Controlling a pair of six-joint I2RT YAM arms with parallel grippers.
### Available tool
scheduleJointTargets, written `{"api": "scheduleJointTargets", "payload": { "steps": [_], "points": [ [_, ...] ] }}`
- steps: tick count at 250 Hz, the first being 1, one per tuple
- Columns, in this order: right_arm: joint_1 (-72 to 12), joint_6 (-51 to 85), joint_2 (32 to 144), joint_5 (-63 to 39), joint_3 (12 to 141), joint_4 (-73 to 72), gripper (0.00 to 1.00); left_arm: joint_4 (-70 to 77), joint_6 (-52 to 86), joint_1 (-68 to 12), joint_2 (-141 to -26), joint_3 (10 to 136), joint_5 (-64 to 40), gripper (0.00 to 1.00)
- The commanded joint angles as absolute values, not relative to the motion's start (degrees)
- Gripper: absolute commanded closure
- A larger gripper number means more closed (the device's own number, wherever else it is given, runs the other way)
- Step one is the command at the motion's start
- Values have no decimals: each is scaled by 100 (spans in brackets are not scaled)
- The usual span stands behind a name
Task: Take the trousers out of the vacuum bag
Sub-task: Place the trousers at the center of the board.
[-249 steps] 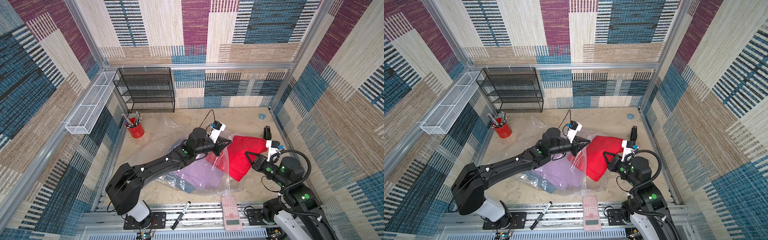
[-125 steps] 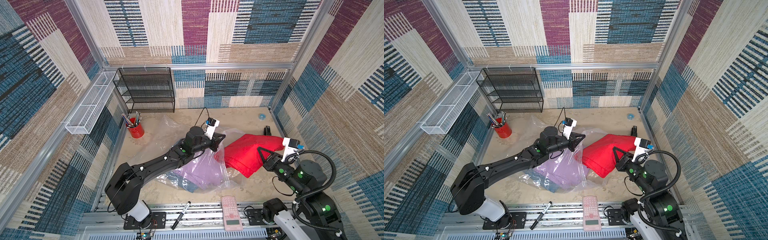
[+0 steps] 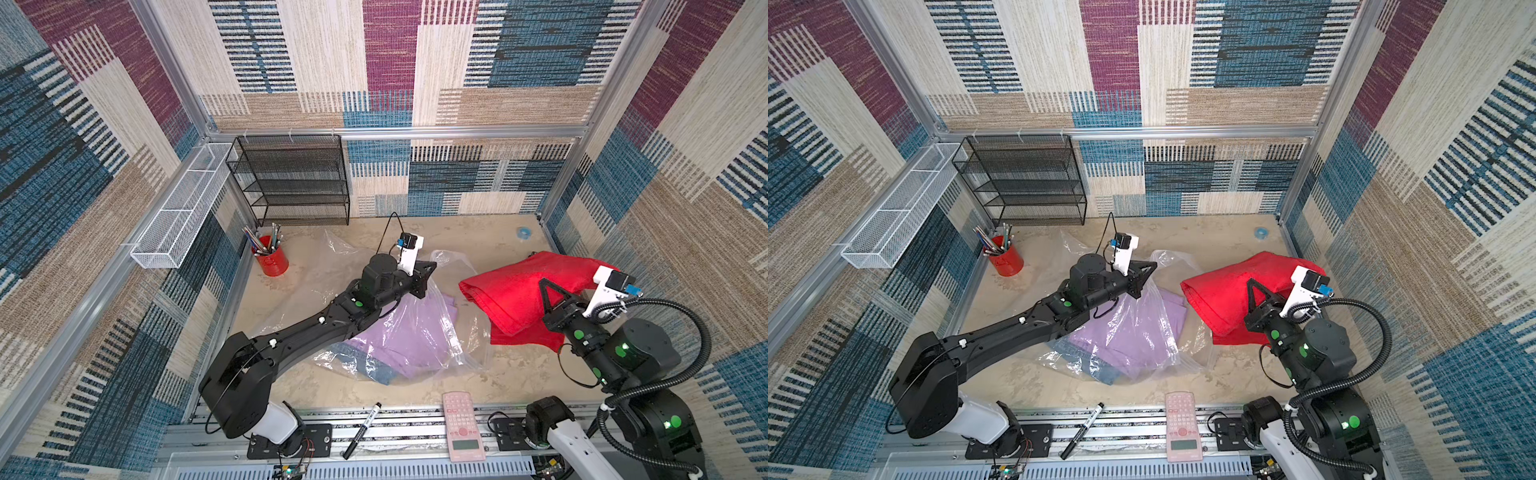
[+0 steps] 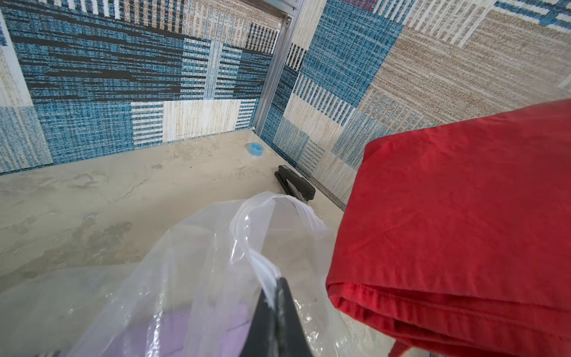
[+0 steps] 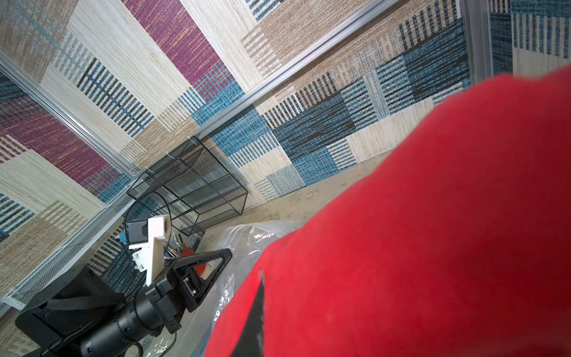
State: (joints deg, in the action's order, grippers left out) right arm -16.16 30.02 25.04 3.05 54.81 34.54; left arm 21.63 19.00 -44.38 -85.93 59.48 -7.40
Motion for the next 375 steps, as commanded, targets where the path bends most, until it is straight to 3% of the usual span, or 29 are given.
{"api": "scheduleJointTargets", "payload": {
  "steps": [1,127,164,250,375],
  "points": [
    [-1626,2706,2683,448,5480,2216,100,2294,1779,-4381,-8426,5798,-503,100],
    [-1558,1742,4141,985,5475,205,100,1940,1781,-3982,-7799,5191,-74,100],
    [-925,1968,4591,321,5397,-192,100,1722,1815,-3836,-7647,5099,135,100],
    [-250,1788,5103,-40,5675,-480,100,1677,1881,-3612,-7498,4946,4,100],
    [8,2224,7670,-1565,6497,-2191,100,1945,2019,-3587,-7399,4891,-474,100]
  ]
}}
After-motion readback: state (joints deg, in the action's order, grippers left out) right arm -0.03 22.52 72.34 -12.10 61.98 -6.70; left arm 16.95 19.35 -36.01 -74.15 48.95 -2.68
